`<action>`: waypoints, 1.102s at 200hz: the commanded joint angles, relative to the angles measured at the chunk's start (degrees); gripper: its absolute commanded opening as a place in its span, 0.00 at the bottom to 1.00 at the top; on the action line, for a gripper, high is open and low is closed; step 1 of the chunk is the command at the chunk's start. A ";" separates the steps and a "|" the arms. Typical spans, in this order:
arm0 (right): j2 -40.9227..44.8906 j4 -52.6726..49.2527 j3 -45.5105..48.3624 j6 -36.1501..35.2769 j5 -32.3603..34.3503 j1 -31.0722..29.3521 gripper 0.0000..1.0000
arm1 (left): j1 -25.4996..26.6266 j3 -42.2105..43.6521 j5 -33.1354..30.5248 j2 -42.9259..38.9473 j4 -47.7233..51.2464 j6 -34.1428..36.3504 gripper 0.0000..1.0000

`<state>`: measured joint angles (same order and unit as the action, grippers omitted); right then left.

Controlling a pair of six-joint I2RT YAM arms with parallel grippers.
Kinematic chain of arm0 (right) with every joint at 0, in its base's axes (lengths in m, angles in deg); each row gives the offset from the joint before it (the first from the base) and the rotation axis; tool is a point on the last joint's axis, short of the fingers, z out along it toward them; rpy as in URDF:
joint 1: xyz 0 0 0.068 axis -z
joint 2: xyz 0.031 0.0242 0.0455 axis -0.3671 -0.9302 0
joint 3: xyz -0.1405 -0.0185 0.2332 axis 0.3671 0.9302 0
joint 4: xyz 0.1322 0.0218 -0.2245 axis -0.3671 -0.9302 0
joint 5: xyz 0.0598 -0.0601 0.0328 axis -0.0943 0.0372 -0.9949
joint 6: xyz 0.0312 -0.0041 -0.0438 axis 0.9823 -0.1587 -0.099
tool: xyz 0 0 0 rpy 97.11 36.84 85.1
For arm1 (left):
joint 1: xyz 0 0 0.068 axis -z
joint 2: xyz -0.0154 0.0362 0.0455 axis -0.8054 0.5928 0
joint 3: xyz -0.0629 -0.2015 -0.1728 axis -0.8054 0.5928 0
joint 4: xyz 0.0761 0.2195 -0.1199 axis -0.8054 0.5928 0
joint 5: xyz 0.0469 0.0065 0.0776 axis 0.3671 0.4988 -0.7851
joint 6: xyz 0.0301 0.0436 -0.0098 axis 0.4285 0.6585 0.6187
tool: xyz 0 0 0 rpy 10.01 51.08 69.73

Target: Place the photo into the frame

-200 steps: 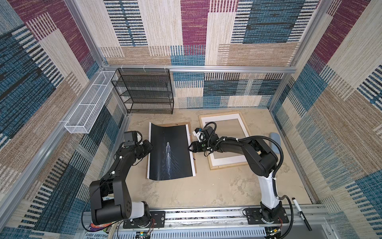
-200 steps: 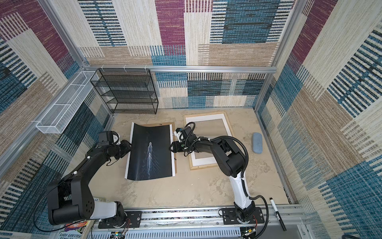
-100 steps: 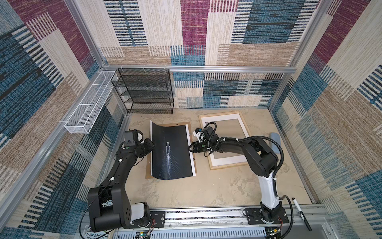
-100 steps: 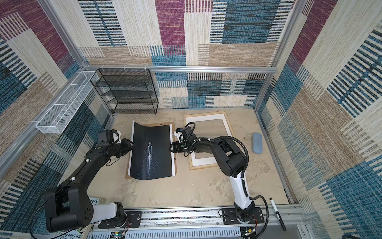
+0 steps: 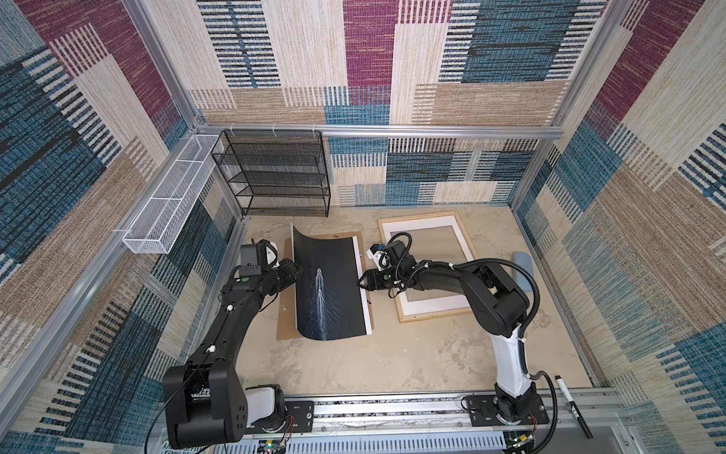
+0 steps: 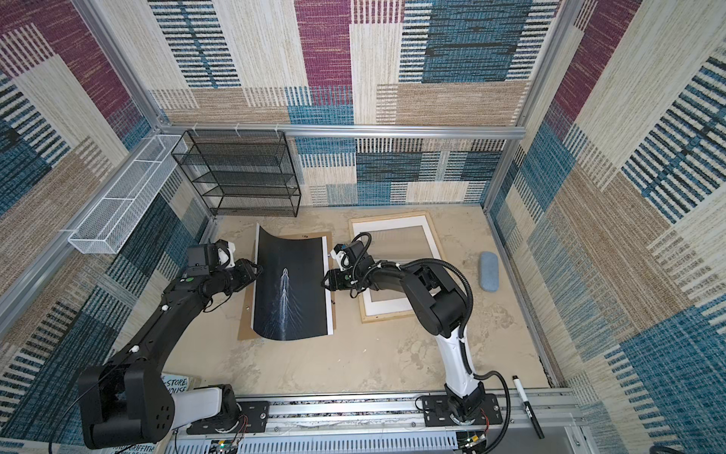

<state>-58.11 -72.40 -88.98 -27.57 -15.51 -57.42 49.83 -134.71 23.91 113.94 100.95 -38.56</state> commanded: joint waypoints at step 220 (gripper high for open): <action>-1.24 -5.18 -0.62 0.47 0.48 0.02 0.61 | 7.66 -5.89 -23.33 5.86 10.82 1.04 0.45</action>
<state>-58.70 -73.41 -90.05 -27.59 -15.89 -57.33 56.74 -140.18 3.78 119.66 109.89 -38.30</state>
